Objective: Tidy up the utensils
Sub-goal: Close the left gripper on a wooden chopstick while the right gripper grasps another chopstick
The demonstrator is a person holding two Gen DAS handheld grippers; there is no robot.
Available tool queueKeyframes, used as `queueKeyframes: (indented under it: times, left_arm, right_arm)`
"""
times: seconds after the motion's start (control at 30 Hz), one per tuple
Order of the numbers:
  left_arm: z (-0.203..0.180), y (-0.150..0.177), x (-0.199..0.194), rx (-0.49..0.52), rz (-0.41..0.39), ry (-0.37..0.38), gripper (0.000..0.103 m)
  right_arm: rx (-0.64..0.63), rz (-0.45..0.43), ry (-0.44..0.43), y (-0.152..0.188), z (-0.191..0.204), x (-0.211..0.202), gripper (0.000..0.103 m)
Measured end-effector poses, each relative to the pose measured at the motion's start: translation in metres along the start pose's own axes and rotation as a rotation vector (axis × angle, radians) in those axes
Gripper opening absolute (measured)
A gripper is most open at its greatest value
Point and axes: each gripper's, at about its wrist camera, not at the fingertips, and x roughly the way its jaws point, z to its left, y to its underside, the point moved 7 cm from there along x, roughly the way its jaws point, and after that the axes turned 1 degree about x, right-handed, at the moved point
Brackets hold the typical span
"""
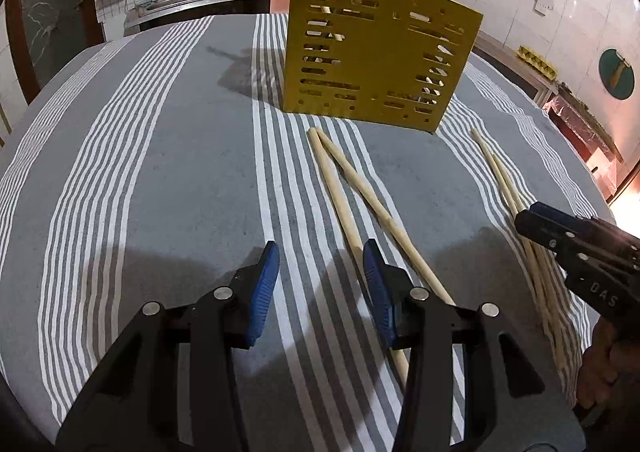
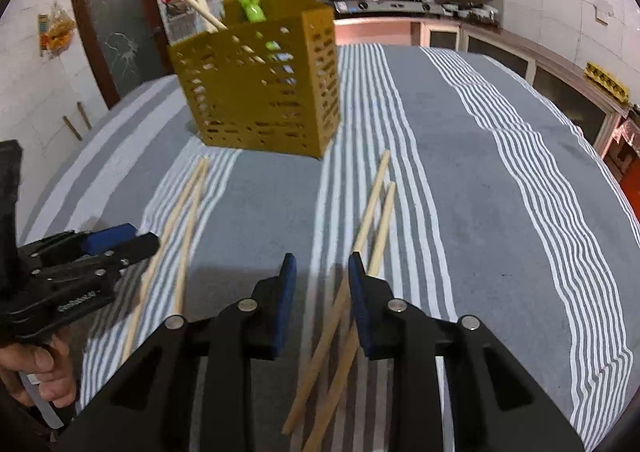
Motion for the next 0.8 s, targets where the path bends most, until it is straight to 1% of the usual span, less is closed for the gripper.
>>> queueKeyframes:
  times: [0.23, 0.4, 0.63, 0.8]
  left_arm:
    - [0.002, -0.01, 0.013, 0.001, 0.021, 0.012, 0.044]
    - [0.002, -0.017, 0.022, 0.02, 0.028, -0.002, 0.044]
    - [0.007, -0.032, 0.035, 0.033, 0.04, -0.021, 0.044]
    - [0.01, -0.049, 0.047, 0.04, 0.053, -0.04, 0.044]
  right_arm:
    - [0.006, 0.058, 0.004, -0.006, -0.008, 0.017, 0.027]
    - [0.023, 0.091, 0.016, -0.014, -0.019, 0.031, 0.027]
    - [0.02, 0.114, 0.028, -0.032, -0.025, 0.047, 0.027]
    - [0.021, 0.118, 0.043, -0.046, -0.025, 0.058, 0.027]
